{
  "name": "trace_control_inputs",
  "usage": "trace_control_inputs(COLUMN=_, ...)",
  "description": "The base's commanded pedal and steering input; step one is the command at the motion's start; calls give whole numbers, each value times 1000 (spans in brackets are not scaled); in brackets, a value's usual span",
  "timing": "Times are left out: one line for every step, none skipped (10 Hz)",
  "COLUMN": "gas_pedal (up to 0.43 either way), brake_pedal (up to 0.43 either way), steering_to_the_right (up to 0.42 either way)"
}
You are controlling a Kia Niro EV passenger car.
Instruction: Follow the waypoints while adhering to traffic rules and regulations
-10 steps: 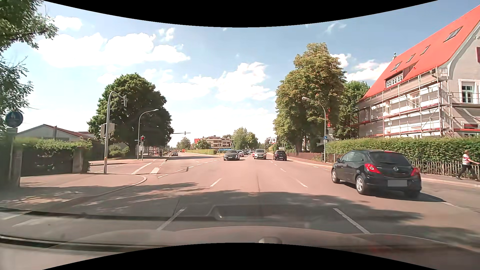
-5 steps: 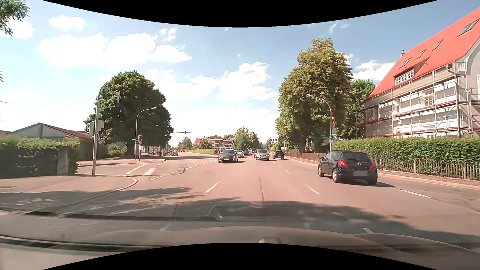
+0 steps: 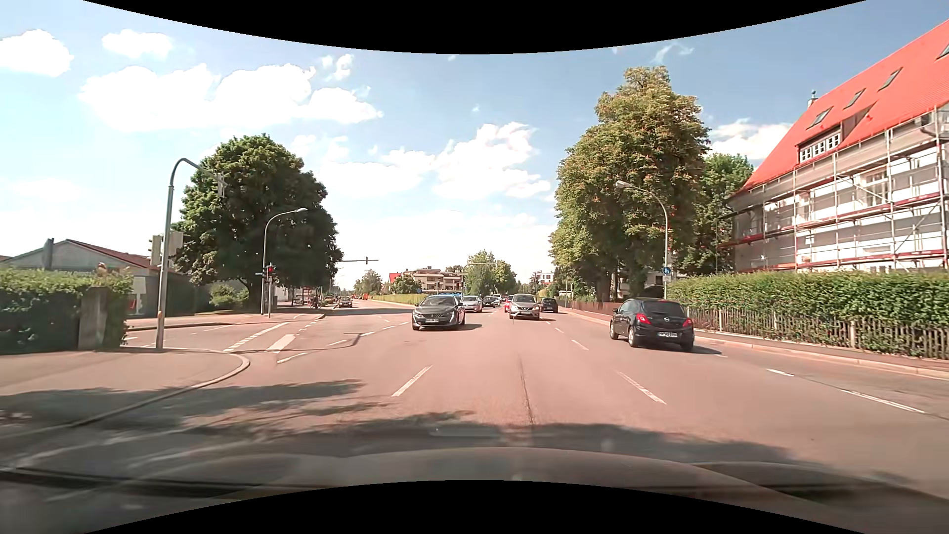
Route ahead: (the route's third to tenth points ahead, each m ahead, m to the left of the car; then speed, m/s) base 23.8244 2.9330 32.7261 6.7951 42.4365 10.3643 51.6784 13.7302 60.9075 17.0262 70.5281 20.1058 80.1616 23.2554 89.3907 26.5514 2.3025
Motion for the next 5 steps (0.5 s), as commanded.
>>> trace_control_inputs(gas_pedal=0, brake_pedal=152, steering_to_the_right=-21)
trace_control_inputs(gas_pedal=0, brake_pedal=152, steering_to_the_right=-22)
trace_control_inputs(gas_pedal=0, brake_pedal=152, steering_to_the_right=-22)
trace_control_inputs(gas_pedal=0, brake_pedal=165, steering_to_the_right=-22)
trace_control_inputs(gas_pedal=0, brake_pedal=183, steering_to_the_right=-23)
